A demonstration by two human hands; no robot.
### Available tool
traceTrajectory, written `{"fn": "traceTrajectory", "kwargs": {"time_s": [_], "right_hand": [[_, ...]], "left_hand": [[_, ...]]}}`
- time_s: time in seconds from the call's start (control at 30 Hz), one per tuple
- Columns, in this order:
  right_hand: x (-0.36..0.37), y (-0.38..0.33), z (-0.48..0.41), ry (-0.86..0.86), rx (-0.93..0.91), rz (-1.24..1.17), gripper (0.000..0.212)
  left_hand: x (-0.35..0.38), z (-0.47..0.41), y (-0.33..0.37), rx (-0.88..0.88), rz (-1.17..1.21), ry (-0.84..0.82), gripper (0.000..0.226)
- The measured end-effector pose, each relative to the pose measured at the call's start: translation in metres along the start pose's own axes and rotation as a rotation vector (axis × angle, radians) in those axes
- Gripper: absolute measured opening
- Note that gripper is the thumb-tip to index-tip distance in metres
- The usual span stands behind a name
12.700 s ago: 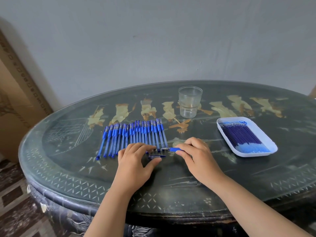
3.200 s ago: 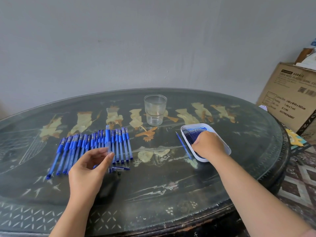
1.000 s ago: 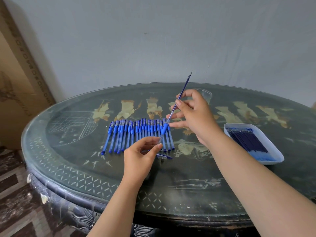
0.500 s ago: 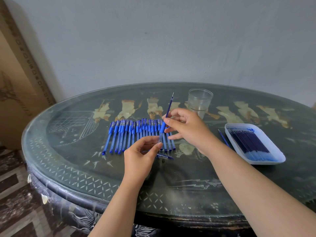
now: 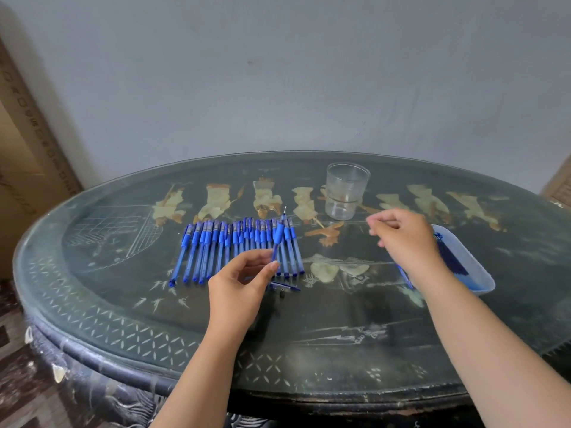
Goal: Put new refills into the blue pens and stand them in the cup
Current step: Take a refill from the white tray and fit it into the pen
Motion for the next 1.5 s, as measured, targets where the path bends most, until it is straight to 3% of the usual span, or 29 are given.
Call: {"fn": "traceTrajectory", "kwargs": {"time_s": [0.23,0.4,0.63,0.77,1.07,1.27,1.5], "right_hand": [[-0.026,0.039,-0.002,0.043,0.132,0.103,0.021],[0.010,0.030,0.022,-0.098,0.017,0.239,0.010],[0.073,0.016,0.064,-0.425,-0.169,0.182,0.009],[0.087,0.016,0.072,-0.481,-0.266,0.217,0.015],[0.098,0.026,0.072,-0.488,-0.270,0.275,0.012],[0.080,0.009,0.063,-0.383,-0.169,0.113,0.006],[0.055,-0.046,0.033,-0.268,-0.036,-0.341,0.008]], "left_hand": [[0.002,0.001,0.002,0.015,-0.012,0.003,0.018],[0.003,0.000,0.001,0.002,-0.021,0.009,0.017],[0.002,0.000,0.002,0.000,-0.025,0.023,0.017],[0.003,0.000,0.003,0.011,-0.024,0.028,0.018],[0.002,0.001,0.003,0.014,-0.030,0.012,0.018],[0.001,0.001,0.002,0.013,-0.027,0.002,0.018],[0.002,0.001,0.002,0.016,-0.014,-0.017,0.017]]}}
Point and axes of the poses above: each hand's wrist, its own z-axis away from the middle knuckle, its own x-axis out of the palm, y = z × x, the point moved 2 cm from there along -z, towards the middle knuckle, and after that the axes turned 10 degrees about -z, right-handed, at the moved point
